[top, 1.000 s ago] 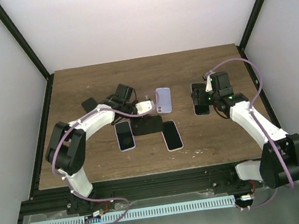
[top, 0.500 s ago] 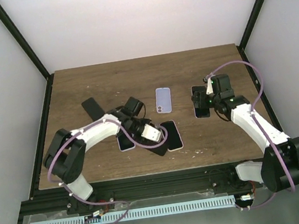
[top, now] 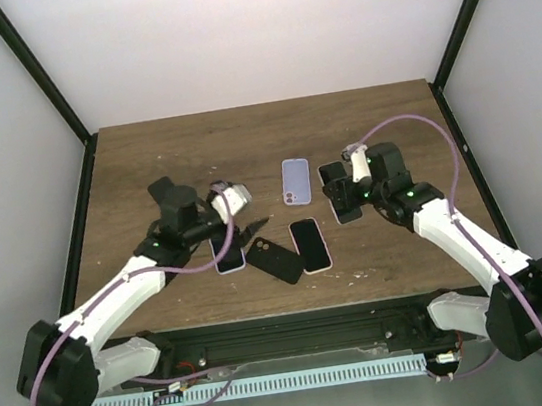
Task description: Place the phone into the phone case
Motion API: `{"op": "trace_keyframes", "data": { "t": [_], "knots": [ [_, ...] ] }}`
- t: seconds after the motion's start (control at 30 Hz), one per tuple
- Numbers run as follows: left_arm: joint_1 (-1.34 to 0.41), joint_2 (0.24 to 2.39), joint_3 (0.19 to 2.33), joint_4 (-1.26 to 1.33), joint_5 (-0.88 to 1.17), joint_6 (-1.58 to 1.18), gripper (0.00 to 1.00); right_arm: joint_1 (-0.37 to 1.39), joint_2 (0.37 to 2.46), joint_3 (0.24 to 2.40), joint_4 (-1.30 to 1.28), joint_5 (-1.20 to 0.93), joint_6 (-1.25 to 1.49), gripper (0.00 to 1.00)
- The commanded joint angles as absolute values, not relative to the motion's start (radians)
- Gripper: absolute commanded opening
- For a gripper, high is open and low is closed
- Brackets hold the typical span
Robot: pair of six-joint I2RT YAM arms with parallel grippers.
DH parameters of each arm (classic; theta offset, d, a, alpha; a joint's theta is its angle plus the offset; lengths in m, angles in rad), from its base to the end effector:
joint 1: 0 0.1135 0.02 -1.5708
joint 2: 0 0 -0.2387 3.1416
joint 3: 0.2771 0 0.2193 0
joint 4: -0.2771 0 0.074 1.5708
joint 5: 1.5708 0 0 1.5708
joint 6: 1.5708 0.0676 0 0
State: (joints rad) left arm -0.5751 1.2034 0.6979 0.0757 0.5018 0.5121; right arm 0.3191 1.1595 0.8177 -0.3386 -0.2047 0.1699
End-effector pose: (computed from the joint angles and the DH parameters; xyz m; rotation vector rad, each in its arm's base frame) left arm 0.2081 -0.1736 0.2311 1.2882 1.5090 -0.5411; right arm 0.2353 0.0922 0.2299 -0.2811 2.2636 0.4902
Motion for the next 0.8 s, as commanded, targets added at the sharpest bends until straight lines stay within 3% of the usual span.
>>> {"op": "trace_keyframes", "data": {
  "t": [0.0,0.17,0.27,0.47,0.77],
  "knots": [
    [-0.525,1.123,0.784,0.029,0.184,-0.098,1.00,0.407,1.125,0.820,-0.244,-0.277,0.094,0.54],
    [-0.363,1.154,0.945,-0.291,0.257,-0.333,1.00,0.531,1.192,0.835,-0.229,-0.268,0.072,0.54],
    [-0.252,1.132,0.891,-0.266,0.419,-0.478,1.00,0.616,1.254,0.855,-0.234,-0.229,0.060,0.54],
    [-0.068,1.156,0.802,-0.228,0.685,-0.624,0.91,0.747,1.398,0.917,-0.247,-0.189,0.019,0.54],
    [-0.018,1.143,0.709,-0.211,0.745,-0.654,0.82,0.911,1.605,1.029,-0.320,-0.132,-0.064,0.55]
  ]
}}
